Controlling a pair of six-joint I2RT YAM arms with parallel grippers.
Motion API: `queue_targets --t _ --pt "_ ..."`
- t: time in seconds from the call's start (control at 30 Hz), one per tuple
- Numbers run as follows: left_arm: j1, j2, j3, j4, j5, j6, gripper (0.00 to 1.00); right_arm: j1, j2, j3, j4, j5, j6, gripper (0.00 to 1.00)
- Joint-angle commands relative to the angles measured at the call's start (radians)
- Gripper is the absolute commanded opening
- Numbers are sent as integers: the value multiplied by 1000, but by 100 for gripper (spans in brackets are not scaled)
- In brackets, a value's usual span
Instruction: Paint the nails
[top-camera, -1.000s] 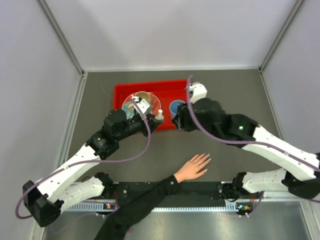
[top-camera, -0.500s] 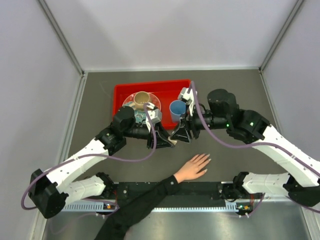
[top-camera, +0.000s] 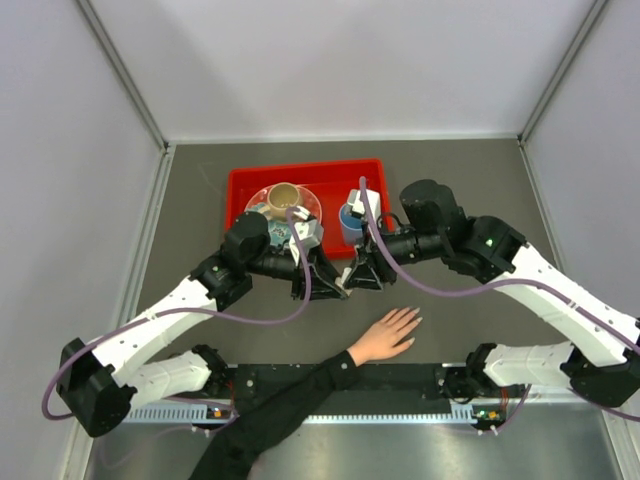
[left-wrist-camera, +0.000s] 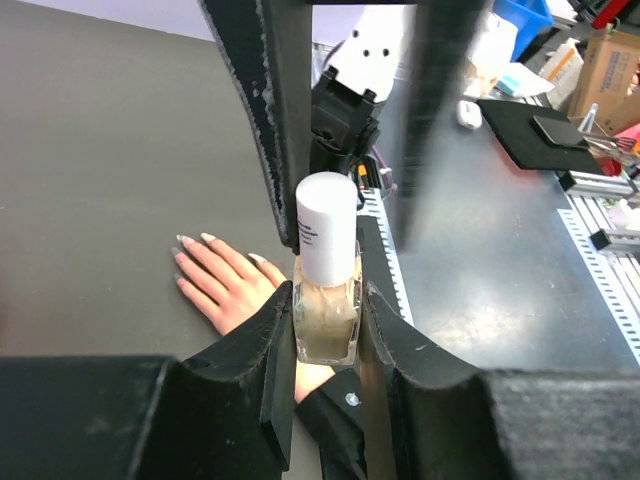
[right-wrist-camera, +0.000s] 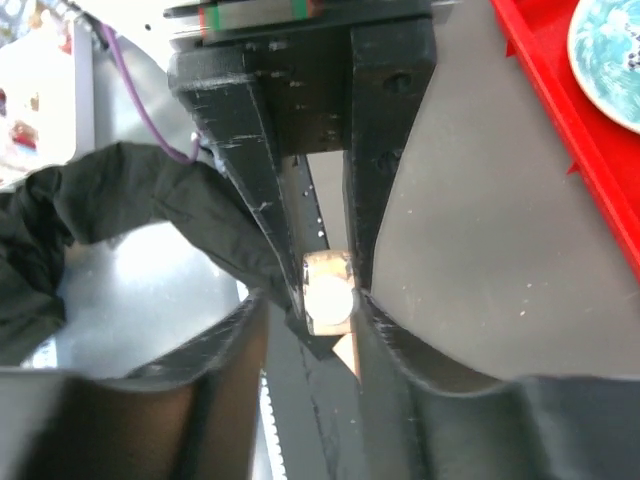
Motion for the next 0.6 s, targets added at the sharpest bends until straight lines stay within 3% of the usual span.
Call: queue_targets --t 0.0,0.03,0.1,0.27,0.37,0.4,0.5,0.57 --pt "1 -17 43 70 15 5 0 -5 8 32 13 -3 -16 23" --pt "1 -15 45 68 9 5 0 -5 11 31 18 2 -13 12" --pt "1 -20 43 60 -31 14 0 -5 19 32 30 16 12 3" --pt "1 -50 34 22 -236 61 0 3 30 -7 120 169 192 0" --pt "1 -67 31 -7 -381 83 0 140 37 5 133 571 333 0" --pt "1 -76 28 -9 -413 84 0 239 51 25 68 854 399 0" --pt "1 -86 20 -6 -490 85 0 363 158 132 -55 1209 677 0" --pt "1 -90 13 2 -496 83 0 441 211 203 -96 1286 781 0"
